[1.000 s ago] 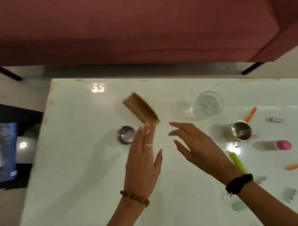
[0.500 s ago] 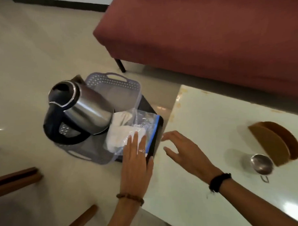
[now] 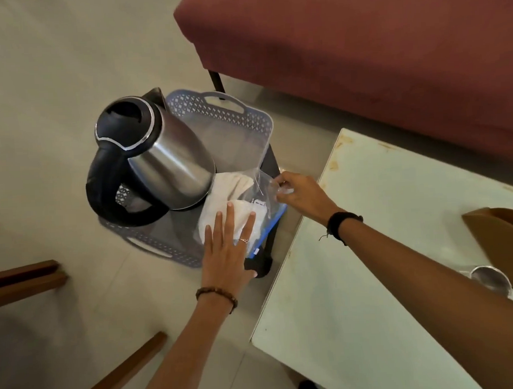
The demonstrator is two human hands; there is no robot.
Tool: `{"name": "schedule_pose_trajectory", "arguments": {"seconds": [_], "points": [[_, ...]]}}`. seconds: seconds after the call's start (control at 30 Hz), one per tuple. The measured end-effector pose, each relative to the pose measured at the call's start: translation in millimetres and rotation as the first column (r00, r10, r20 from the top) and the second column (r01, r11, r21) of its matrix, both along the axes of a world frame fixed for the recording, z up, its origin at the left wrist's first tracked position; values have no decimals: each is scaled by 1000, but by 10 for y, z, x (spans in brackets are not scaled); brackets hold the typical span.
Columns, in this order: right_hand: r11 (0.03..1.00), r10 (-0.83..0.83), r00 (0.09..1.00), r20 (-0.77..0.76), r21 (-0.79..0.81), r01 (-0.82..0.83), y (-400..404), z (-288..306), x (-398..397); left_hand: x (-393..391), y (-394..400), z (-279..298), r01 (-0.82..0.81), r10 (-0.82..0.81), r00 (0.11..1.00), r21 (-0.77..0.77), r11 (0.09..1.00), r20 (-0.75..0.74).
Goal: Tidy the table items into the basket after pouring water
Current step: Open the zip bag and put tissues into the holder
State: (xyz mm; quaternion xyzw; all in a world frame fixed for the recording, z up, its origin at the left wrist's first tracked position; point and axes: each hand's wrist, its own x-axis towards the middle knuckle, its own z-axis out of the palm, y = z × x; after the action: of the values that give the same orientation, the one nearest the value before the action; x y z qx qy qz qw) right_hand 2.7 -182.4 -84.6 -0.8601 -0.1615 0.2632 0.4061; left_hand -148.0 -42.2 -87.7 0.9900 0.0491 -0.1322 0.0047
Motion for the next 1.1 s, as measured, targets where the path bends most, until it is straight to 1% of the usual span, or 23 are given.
{"name": "schedule_pose_trajectory", "arguments": {"seconds": [0.1, 0.17, 0.2, 0.27, 0.33, 0.4, 0.47, 0.53, 0.6, 0.63, 0.7, 0.73, 0.77, 0.83, 0.87, 0.9, 0.93, 1.0, 1.03, 1.1], "points": [[991, -15, 1000, -19, 132, 17, -127, 244, -68, -95, -54, 90, 43, -54, 986, 71, 997, 158], [957, -40, 994, -98, 284, 67, -240, 471, -149, -173, -86, 162, 82, -99, 959, 74, 994, 264], [933, -68, 990, -123, 344, 106, -333, 585, -208, -211, -134, 208, 119, -120, 926, 25, 993, 357], [883, -173, 972, -158, 413, 224, -511, 770, -313, -251, -250, 370, 185, -74, 866, -180, 966, 494], [809, -299, 929, -218, 459, 368, -754, 927, -433, -299, -412, 586, 282, -28, 825, -369, 886, 564], [728, -384, 868, -314, 476, 494, -1061, 1076, -590, -365, -642, 820, 358, 8, 782, -460, 812, 623], [654, -450, 796, -404, 457, 602, -1402, 1174, -772, -423, -907, 1009, 378, 85, 756, -539, 752, 649], [592, -508, 719, -475, 413, 692, -1702, 1215, -961, -443, -1150, 1135, 359, 174, 750, -614, 703, 638], [524, -551, 622, -556, 350, 777, -1989, 1227, -1130, -435, -1391, 1211, 336, 201, 787, -678, 654, 584], [489, -563, 571, -597, 316, 813, -2123, 1226, -1202, -442, -1506, 1216, 303, 199, 833, -727, 617, 516], [428, -572, 485, -661, 264, 864, -2347, 1214, -1332, -471, -1703, 1181, 178, 188, 929, -832, 526, 318], [401, -567, 454, -688, 251, 881, -2446, 1205, -1404, -502, -1793, 1152, 139, 179, 948, -848, 511, 263], [376, -557, 430, -711, 245, 893, -2538, 1191, -1474, -535, -1878, 1114, 150, 175, 944, -834, 531, 280], [332, -543, 393, -742, 240, 912, -2702, 1139, -1593, -607, -2005, 1015, 217, 177, 904, -775, 593, 388], [315, -545, 377, -749, 234, 920, -2790, 1112, -1648, -633, -2067, 973, 215, 193, 899, -778, 590, 394], [313, -550, 366, -750, 222, 924, -2874, 1086, -1703, -655, -2127, 944, 186, 213, 908, -804, 565, 360], [337, -559, 367, -743, 201, 920, -2943, 1062, -1759, -680, -2175, 931, 129, 243, 924, -839, 528, 294], [448, -602, 404, -689, 127, 885, -3046, 1039, -1866, -722, -2246, 883, 0, 303, 940, -892, 452, 154], [506, -633, 428, -645, 73, 859, -3098, 1016, -1924, -739, -2283, 857, -37, 308, 945, -896, 442, 113], [589, -693, 479, -539, -41, 807, -3149, 1016, -2007, -747, -2339, 813, -74, 298, 952, -891, 448, 71]]}}
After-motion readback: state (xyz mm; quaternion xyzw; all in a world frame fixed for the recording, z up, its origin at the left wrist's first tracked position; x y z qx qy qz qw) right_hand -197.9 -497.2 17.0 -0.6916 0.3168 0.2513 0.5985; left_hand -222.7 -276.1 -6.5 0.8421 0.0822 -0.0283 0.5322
